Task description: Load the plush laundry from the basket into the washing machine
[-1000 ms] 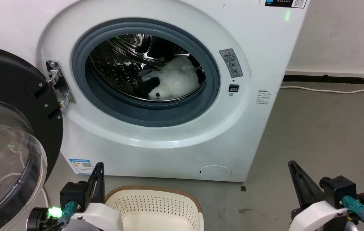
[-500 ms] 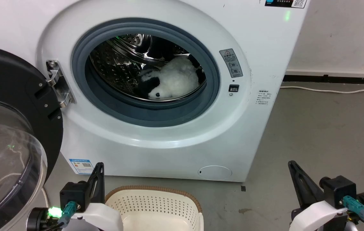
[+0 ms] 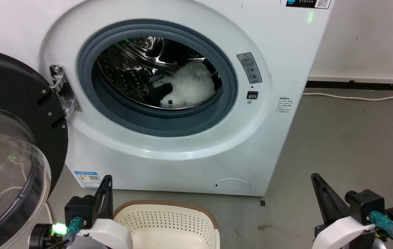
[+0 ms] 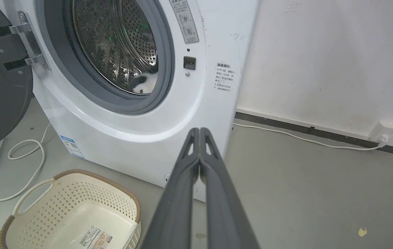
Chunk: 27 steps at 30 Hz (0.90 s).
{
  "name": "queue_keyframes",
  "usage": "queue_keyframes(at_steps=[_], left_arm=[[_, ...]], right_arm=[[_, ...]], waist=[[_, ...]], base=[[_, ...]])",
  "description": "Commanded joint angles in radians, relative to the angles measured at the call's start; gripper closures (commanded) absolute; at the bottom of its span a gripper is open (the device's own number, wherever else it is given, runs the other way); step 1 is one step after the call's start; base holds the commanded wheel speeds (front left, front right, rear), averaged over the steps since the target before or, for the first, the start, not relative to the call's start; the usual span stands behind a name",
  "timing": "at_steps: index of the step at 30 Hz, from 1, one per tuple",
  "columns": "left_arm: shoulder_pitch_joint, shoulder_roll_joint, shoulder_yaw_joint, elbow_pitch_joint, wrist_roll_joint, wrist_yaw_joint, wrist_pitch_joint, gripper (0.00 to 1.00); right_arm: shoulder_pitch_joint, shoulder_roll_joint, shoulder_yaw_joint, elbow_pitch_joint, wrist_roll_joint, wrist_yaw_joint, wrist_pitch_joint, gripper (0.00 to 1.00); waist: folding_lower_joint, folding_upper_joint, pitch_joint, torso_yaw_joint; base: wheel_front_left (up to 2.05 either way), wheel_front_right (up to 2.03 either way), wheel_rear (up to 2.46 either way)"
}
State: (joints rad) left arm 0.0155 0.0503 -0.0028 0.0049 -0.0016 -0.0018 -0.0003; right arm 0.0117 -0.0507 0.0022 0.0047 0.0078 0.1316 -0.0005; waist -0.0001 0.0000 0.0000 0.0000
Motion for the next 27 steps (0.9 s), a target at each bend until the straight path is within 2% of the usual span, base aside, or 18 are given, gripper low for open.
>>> queue_keyframes(at_steps=[1, 27], left_arm=[[-0.015, 0.0, 0.003, -0.005, 0.002, 0.002, 0.0, 1.0], [-0.015, 0.0, 0.003, -0.005, 0.002, 0.002, 0.0, 1.0]], right_arm=[[-0.012, 0.001, -0.002, -0.005, -0.008, -0.001, 0.0, 1.0], [-0.012, 0.001, -0.002, -0.005, -0.008, -0.001, 0.0, 1.0]], waist=[[0.0001, 0.0, 0.0, 0.0], [0.0001, 0.0, 0.0, 0.0]], base=[[0.0, 0.0, 0.0], [0.0, 0.0, 0.0]])
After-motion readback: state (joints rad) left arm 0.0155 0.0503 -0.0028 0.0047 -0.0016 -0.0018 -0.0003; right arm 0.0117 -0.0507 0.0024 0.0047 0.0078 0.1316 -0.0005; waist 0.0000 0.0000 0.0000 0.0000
